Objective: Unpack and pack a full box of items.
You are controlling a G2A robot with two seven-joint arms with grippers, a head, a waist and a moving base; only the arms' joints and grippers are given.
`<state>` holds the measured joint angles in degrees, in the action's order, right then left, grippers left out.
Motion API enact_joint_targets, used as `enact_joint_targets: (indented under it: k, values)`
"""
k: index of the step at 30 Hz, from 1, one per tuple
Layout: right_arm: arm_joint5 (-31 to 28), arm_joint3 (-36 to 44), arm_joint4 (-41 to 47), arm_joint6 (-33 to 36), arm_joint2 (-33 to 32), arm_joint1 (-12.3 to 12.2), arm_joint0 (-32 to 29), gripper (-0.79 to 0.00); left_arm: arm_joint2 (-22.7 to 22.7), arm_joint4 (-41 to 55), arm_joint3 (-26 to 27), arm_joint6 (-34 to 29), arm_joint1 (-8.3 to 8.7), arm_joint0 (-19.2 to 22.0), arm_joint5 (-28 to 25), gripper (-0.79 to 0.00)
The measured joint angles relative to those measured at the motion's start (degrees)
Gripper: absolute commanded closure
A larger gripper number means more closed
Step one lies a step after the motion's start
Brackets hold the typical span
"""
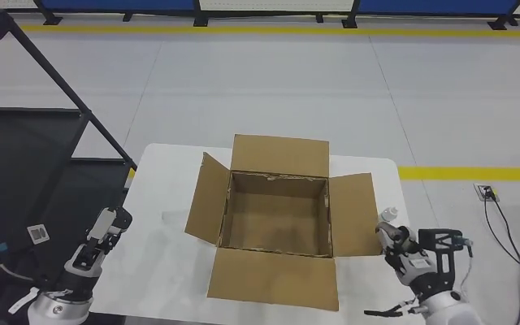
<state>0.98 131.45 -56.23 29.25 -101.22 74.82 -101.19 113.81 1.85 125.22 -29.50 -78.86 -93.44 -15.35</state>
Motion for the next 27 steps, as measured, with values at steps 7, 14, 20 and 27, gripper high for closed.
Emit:
enact_joint_targets:
  k: [7,14,20,27]
  values:
    - [-1.22,-6.62,4.95,-0.45,-3.56,-0.07,-3.28,0.000,0.00,0.00,0.00,0.00,0.00,0.00,0.00,-0.785]
    - [-2.66,-15.28,0.69,10.14,0.87,-0.91,5.11,0.000,0.00,0.00,0.00,0.00,0.00,0.00,0.00,-0.785]
    - [-1.30,-21.12,-6.55,18.22,6.10,-1.37,12.17,0.000,0.00,0.00,0.00,0.00,0.00,0.00,0.00,-0.785]
    - [1.50,-25.54,-12.16,23.75,10.62,-1.48,17.53,0.000,0.00,0.00,0.00,0.00,0.00,0.00,0.00,-0.785]
